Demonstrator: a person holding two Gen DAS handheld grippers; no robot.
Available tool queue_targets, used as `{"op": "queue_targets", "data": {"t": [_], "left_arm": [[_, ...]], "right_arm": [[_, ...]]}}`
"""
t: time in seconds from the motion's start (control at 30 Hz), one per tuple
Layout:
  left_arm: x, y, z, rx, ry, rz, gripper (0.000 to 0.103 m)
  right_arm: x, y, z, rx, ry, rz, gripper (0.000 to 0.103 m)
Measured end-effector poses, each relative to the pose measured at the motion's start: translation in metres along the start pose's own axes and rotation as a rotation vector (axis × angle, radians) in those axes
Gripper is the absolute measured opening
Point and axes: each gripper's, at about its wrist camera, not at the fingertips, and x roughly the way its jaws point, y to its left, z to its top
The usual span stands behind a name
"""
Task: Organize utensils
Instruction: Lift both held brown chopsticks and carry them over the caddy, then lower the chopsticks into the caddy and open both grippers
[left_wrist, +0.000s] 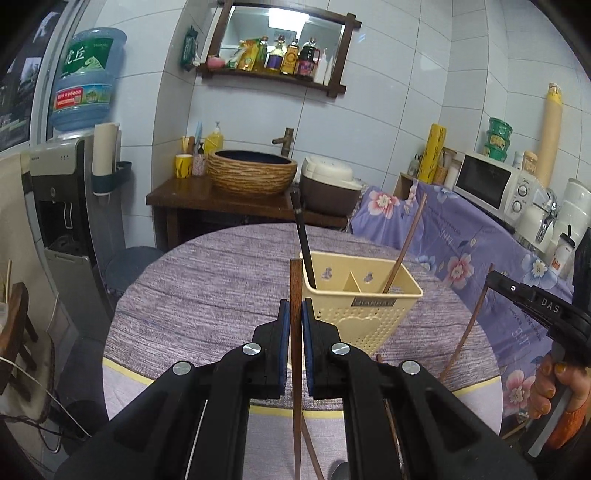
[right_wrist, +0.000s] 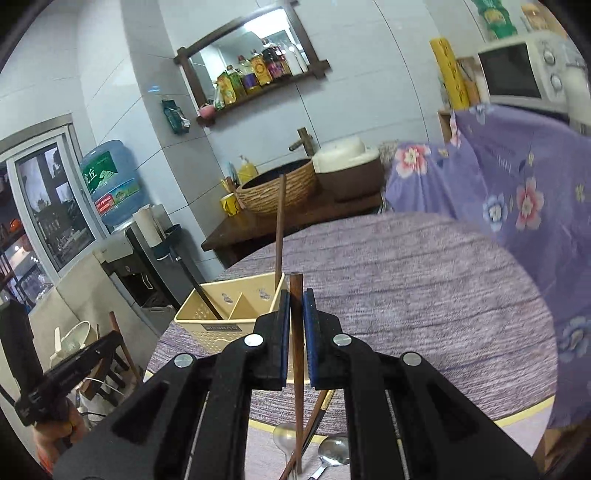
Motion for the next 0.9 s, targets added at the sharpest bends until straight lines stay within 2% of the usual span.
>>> {"op": "queue_targets", "data": {"t": [0.33, 0.6, 0.77, 0.9], "left_arm": [[-0.006, 0.001, 0.002, -0.001, -0.021, -0.007, 0.008], [-0.021, -0.001, 0.020, 0.008, -0.065, -0.030, 0.008], [-0.031, -0.003, 0.049, 0.013, -0.109, -0.047, 0.008], [-0.043, -0.008, 0.090, -0.007, -0.212, -0.063, 0.008]], "right_arm": [[-0.013, 0.004, 0.005, -0.021, -0.011, 0.017, 0.008], [-0.028, 0.012, 0.030, -0.062, -0.029, 0.046, 0.008], [-0.040, 0.021, 0.062, -0.085, -0.044, 0.087, 0.008], [-0.049, 0.034, 0.099, -0.084, -0.092, 0.127, 0.008]]}}
